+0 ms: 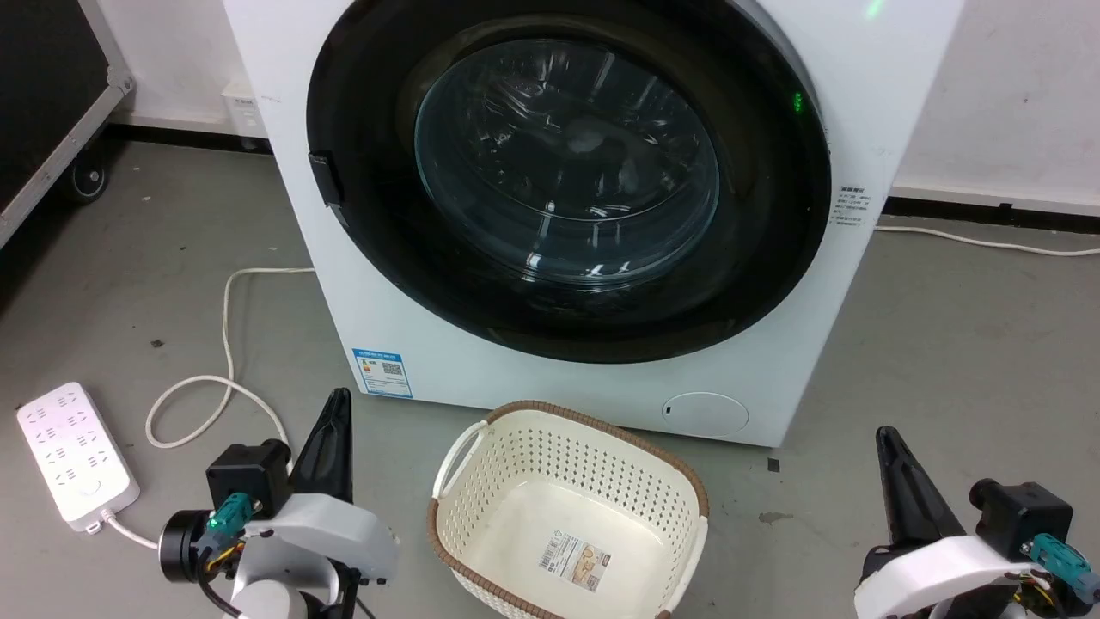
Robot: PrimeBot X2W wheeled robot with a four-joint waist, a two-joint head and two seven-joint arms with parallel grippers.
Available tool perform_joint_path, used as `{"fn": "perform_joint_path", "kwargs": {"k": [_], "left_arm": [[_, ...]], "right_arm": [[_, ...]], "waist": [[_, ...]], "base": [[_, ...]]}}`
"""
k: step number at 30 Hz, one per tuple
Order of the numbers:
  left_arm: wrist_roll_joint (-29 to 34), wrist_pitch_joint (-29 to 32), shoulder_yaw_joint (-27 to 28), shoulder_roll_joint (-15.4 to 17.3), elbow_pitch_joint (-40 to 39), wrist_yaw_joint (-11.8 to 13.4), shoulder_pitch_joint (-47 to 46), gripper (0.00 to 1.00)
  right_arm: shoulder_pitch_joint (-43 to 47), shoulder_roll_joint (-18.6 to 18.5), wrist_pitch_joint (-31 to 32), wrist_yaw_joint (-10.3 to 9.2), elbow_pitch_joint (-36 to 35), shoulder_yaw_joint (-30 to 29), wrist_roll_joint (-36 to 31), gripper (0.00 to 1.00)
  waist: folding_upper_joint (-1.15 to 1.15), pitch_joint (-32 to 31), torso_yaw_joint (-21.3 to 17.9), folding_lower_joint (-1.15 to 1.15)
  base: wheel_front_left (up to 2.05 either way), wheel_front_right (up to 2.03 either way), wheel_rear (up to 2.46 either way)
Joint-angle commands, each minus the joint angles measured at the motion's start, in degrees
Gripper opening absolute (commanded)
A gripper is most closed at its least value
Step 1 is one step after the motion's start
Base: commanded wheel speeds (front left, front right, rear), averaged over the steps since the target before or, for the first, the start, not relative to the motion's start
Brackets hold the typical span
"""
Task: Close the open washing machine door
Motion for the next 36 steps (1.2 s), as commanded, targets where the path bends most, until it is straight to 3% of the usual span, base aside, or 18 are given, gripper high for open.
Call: {"fn": "perform_joint_path", "kwargs": {"k": [1,36], "left_arm": [[0.6,0.2,0.2,-0.2,-0.5,-0.2,0.9,0.0],[6.9,3.9,2.9,-2.2,-5.9,-0.6,4.2,0.0]], "right_arm": [[0.5,0.0,0.2,-0.01,-0.6,0.2,-0.5,0.0],[1.3,-0.1,3.7,-0.02,-4.7,1.2,-4.2,0.0]], "waist": [[0.0,0.0,0.0,0.0],[0.0,0.8,0.8,0.0]], "base": [[0.0,0.0,0.0],[0.0,0.0,0.0]]}}
